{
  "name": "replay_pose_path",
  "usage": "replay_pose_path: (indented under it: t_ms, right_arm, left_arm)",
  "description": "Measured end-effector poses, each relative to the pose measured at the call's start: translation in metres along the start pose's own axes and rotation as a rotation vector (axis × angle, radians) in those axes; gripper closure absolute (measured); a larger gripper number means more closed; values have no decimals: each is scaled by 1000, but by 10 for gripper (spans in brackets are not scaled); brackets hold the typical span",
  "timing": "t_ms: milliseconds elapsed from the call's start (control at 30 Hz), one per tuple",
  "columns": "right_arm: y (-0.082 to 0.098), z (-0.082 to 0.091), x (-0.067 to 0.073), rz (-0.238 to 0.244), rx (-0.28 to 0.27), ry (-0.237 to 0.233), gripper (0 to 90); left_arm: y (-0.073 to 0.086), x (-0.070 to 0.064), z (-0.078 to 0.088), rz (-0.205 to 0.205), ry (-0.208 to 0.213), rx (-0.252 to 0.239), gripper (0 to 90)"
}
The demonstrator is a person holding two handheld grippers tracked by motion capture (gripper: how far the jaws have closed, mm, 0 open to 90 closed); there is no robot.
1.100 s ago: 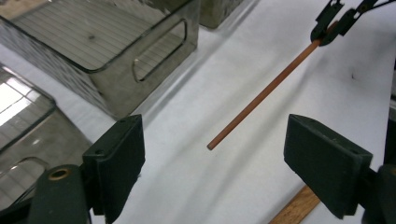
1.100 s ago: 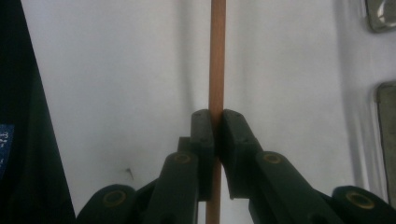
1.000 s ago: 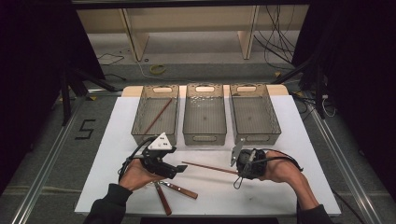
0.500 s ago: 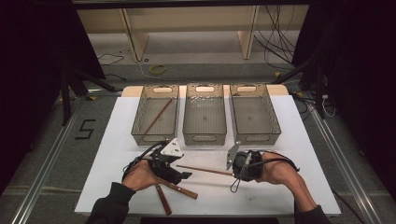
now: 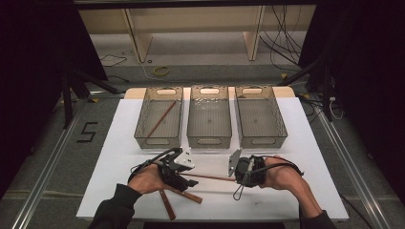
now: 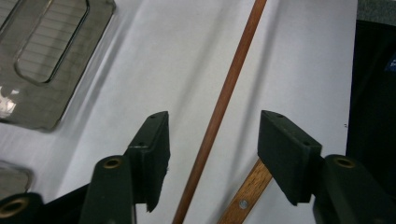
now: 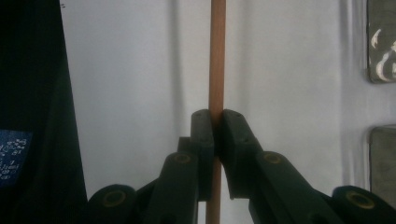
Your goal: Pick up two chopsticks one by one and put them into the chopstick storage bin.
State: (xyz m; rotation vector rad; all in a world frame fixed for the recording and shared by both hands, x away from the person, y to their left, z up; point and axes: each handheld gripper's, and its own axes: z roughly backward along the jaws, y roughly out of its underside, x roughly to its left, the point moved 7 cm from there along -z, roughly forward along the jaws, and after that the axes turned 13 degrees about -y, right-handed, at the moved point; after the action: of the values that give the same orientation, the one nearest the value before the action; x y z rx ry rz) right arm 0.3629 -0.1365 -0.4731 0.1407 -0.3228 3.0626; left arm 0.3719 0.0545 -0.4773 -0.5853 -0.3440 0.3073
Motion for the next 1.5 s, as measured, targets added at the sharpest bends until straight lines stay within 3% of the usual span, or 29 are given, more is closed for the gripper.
replay_pose_path:
  t_ms: [500,833,1067,1100,1233,1300,1400,1500]
  right_arm:
    - [-6,0,5,29,1,5,841]
    - [-6,1,8,35,6,-2,840]
    - [-6,0,8,54,4,4,824]
    - [-6,1,8,50,6,2,815]
    - [-2,6,3,34,-20,24,693]
    - [-1,12,1,12,-43,46,582]
    - [-3,21,-3,-19,-115,76,527]
    - [-5,28,-8,-89,-199,90,444]
  left_arm:
    - [-1,-7,-6,-67,51,36,630]
    - [-1,-9,-6,-82,76,48,766]
    - [1,-14,-5,-118,128,44,822]
    - [1,-15,-4,-126,138,39,832]
    - [2,-12,-3,-123,113,39,846]
    - [4,-8,-3,-96,103,39,846]
    - [6,-1,-1,-73,77,34,846]
    - [9,6,1,-41,49,37,846]
